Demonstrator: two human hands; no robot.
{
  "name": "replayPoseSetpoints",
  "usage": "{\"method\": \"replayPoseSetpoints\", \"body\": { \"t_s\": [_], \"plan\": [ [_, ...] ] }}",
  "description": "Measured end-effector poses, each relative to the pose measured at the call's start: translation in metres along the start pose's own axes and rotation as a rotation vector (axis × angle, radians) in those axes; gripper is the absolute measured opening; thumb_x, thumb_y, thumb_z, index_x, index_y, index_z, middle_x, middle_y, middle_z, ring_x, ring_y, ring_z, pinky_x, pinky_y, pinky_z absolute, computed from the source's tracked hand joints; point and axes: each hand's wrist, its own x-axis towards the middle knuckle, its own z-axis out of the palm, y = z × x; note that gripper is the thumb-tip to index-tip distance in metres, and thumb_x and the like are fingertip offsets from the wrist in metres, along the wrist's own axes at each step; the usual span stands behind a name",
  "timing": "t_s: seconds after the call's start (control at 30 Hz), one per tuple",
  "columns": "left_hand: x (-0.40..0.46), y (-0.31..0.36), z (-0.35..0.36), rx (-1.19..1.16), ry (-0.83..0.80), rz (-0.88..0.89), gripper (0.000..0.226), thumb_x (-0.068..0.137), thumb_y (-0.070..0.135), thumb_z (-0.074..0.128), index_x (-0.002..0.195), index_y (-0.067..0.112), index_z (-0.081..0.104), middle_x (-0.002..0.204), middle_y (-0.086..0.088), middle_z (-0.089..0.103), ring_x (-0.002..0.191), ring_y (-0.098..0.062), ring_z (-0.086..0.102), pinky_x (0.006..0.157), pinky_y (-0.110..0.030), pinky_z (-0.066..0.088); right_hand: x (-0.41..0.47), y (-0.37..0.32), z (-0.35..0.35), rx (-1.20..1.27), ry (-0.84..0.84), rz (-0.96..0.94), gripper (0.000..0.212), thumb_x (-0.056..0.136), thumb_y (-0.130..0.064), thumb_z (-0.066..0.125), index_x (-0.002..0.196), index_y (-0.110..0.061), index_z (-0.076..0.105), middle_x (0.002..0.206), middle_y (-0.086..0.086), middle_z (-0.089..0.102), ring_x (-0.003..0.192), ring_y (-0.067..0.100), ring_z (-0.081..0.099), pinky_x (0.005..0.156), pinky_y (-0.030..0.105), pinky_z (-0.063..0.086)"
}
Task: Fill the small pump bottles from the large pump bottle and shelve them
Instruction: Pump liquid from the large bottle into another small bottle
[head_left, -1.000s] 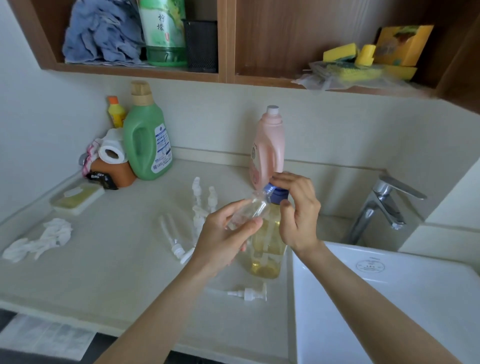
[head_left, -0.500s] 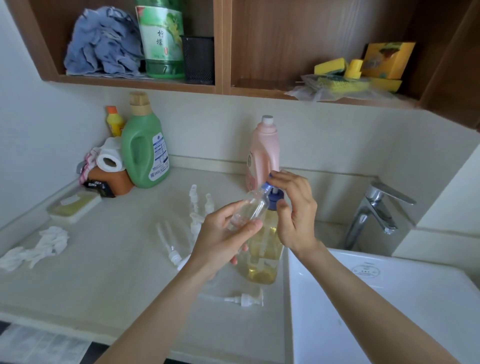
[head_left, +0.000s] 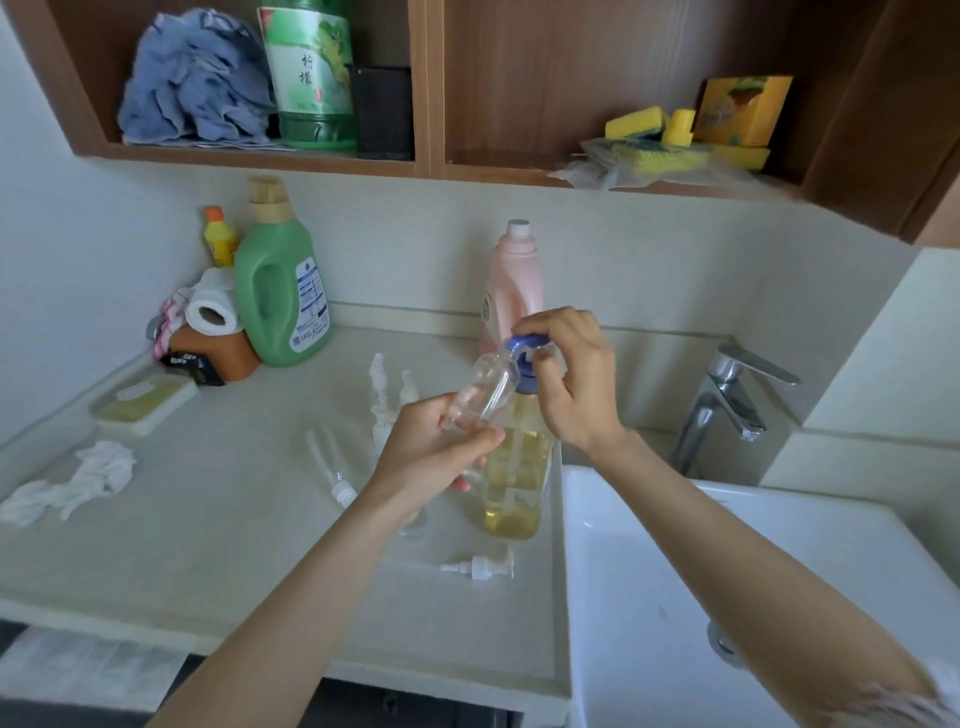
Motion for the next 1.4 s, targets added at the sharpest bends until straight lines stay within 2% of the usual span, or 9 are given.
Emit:
{"method": "replayPoseSetpoints", "body": {
  "t_s": [0.27, 0.37, 0.47, 0.6, 0.73, 1.0, 1.13, 1.27, 1.4],
  "plan": [
    [0.004, 0.000, 0.003, 0.004, 0.035, 0.040, 0.008, 0.081, 0.012, 0.072, 0.088, 0.015, 0.069, 0.075, 0.012, 0.065, 0.051, -0.007, 0.056, 0.037, -0.019, 0.035, -0.015, 0.012, 0.007, 0.061, 0.032, 0.000, 0.037, 0.082, -0.010, 0.039, 0.103, 0.001, 0.067, 0.111, 0.002, 0.063, 0.111, 0.017, 0.055, 0.098, 0.028, 0.041],
    [0.005, -0.006, 0.007, 0.016, 0.056, 0.026, 0.022, 0.080, 0.012, 0.072, 0.102, 0.015, 0.069, 0.061, 0.011, 0.060, 0.046, -0.004, 0.051, 0.036, -0.017, 0.031, -0.022, 0.017, 0.016, 0.020, 0.066, -0.019, 0.037, 0.076, -0.010, 0.039, 0.099, 0.001, 0.066, 0.107, 0.004, 0.064, 0.102, 0.023, 0.055, 0.091, 0.029, 0.041],
    [0.004, -0.011, 0.007, 0.024, 0.084, -0.004, 0.013, 0.080, 0.011, 0.072, 0.091, 0.010, 0.068, 0.051, 0.011, 0.057, 0.044, -0.004, 0.050, 0.036, -0.017, 0.031, -0.023, 0.018, 0.020, 0.005, 0.048, -0.035, 0.037, 0.071, -0.010, 0.039, 0.094, -0.001, 0.066, 0.099, 0.007, 0.065, 0.095, 0.021, 0.053, 0.084, 0.035, 0.043],
    [0.001, -0.011, 0.004, 0.011, 0.086, -0.016, 0.012, 0.079, 0.012, 0.074, 0.083, 0.018, 0.063, 0.067, 0.006, 0.062, 0.045, -0.004, 0.052, 0.036, -0.017, 0.031, -0.023, 0.014, 0.019, -0.011, 0.014, -0.021, 0.037, 0.071, -0.011, 0.039, 0.093, -0.002, 0.066, 0.098, 0.005, 0.065, 0.093, 0.023, 0.052, 0.082, 0.040, 0.043],
    [0.001, -0.003, 0.000, -0.011, 0.045, 0.015, 0.033, 0.080, 0.014, 0.073, 0.110, 0.026, 0.064, 0.066, 0.015, 0.061, 0.051, -0.005, 0.054, 0.038, -0.019, 0.033, -0.008, 0.010, 0.007, -0.016, -0.027, -0.028, 0.038, 0.075, -0.013, 0.037, 0.096, -0.002, 0.068, 0.101, 0.006, 0.066, 0.091, 0.022, 0.053, 0.087, 0.025, 0.040],
    [0.006, -0.002, 0.000, -0.062, 0.014, 0.033, 0.028, 0.081, 0.019, 0.073, 0.100, 0.038, 0.066, 0.073, 0.002, 0.057, 0.051, -0.007, 0.052, 0.039, -0.021, 0.030, -0.012, 0.016, 0.011, 0.059, -0.016, -0.025, 0.041, 0.080, -0.012, 0.038, 0.107, 0.002, 0.066, 0.116, 0.010, 0.063, 0.113, 0.019, 0.054, 0.100, 0.030, 0.041],
    [0.009, -0.005, 0.001, -0.076, 0.017, 0.042, 0.025, 0.081, 0.018, 0.073, 0.099, 0.035, 0.068, 0.072, -0.004, 0.057, 0.050, -0.011, 0.050, 0.038, -0.020, 0.027, -0.018, 0.016, 0.020, 0.009, 0.055, -0.051, 0.038, 0.079, -0.014, 0.038, 0.100, 0.001, 0.065, 0.110, -0.001, 0.058, 0.101, 0.028, 0.055, 0.091, 0.024, 0.039],
    [0.010, -0.009, 0.000, -0.073, 0.024, 0.049, 0.018, 0.080, 0.017, 0.073, 0.088, 0.033, 0.070, 0.077, -0.027, 0.059, 0.049, -0.014, 0.049, 0.036, -0.020, 0.026, -0.019, 0.017, 0.026, 0.000, 0.083, -0.025, 0.035, 0.077, -0.014, 0.037, 0.090, -0.003, 0.067, 0.102, -0.007, 0.059, 0.093, 0.021, 0.052, 0.082, 0.037, 0.043],
    [0.008, -0.010, -0.001, -0.076, 0.024, 0.031, 0.022, 0.081, 0.018, 0.073, 0.095, 0.033, 0.067, 0.083, -0.027, 0.061, 0.050, -0.013, 0.050, 0.036, -0.021, 0.027, -0.019, 0.010, 0.025, 0.034, 0.065, 0.030, 0.035, 0.078, -0.013, 0.036, 0.088, -0.003, 0.068, 0.100, -0.008, 0.059, 0.094, 0.021, 0.054, 0.082, 0.039, 0.045]
  ]
}}
